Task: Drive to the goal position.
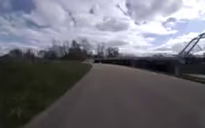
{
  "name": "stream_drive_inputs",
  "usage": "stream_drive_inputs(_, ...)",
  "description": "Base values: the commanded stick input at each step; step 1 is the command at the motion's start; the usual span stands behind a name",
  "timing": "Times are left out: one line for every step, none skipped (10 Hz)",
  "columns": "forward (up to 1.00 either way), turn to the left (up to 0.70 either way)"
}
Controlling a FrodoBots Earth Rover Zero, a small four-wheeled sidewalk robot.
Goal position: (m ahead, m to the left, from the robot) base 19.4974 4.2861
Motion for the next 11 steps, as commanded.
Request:
stream_drive_inputs(1.00,-0.20)
stream_drive_inputs(1.00,-0.39)
stream_drive_inputs(1.00,-0.33)
stream_drive_inputs(1.00,-0.21)
stream_drive_inputs(1.00,-0.09)
stream_drive_inputs(1.00,0.00)
stream_drive_inputs(1.00,0.00)
stream_drive_inputs(1.00,0.00)
stream_drive_inputs(1.00,0.00)
stream_drive_inputs(1.00,0.00)
stream_drive_inputs(1.00,0.00)
